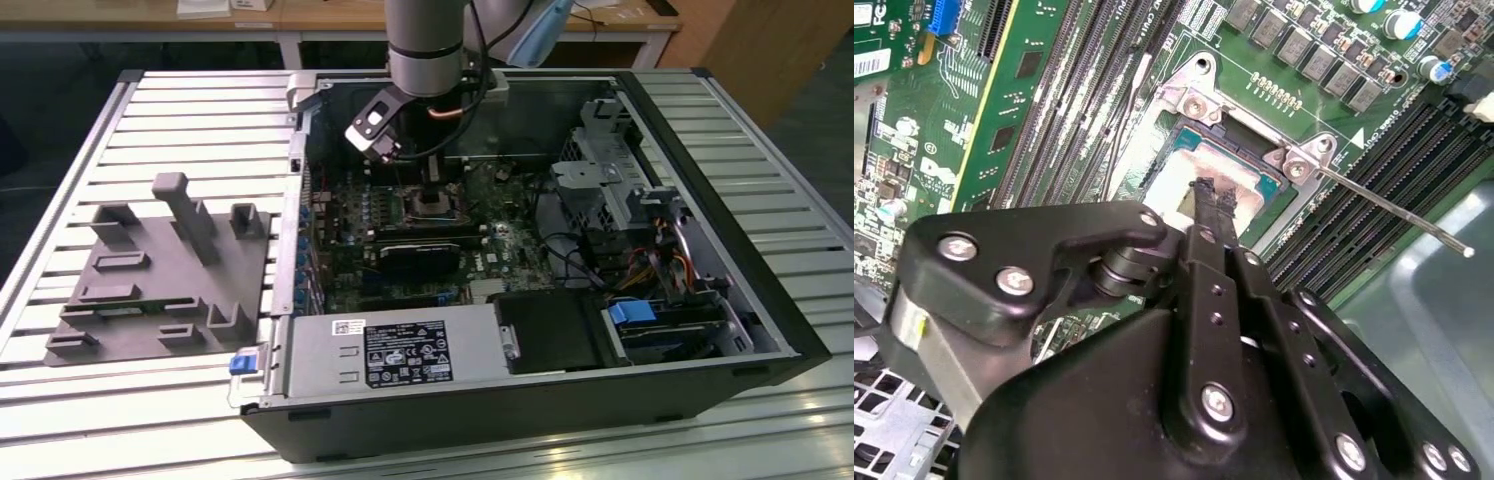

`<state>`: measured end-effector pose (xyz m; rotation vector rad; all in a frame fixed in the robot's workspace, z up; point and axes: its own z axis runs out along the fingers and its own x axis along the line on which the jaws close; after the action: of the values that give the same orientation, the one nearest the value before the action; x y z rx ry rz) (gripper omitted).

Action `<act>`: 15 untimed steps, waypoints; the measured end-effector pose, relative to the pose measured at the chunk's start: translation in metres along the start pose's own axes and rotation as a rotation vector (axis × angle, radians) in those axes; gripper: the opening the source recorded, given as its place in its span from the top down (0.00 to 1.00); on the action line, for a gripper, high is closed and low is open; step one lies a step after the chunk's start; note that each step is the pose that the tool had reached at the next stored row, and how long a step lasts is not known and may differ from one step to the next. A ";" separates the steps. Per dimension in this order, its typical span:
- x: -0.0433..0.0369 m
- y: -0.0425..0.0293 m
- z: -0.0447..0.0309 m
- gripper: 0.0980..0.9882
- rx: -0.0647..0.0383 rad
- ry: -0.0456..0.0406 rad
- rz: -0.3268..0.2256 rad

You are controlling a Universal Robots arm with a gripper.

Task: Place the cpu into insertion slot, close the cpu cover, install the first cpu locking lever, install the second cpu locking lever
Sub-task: 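Place the cpu into insertion slot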

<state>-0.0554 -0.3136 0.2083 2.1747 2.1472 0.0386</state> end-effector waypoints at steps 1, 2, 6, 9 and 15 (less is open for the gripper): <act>0.0000 0.0000 -0.0001 1.00 0.000 -0.0001 0.000; 0.0000 0.0000 -0.0002 1.00 0.000 0.0000 0.000; 0.0000 0.0013 -0.0004 1.00 0.000 -0.0002 0.000; 0.0001 0.0076 0.0002 1.00 0.000 -0.0001 0.000; 0.0000 0.0132 -0.0040 1.00 0.000 0.0000 0.000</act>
<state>-0.0426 -0.3136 0.2134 2.1751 2.1470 0.0384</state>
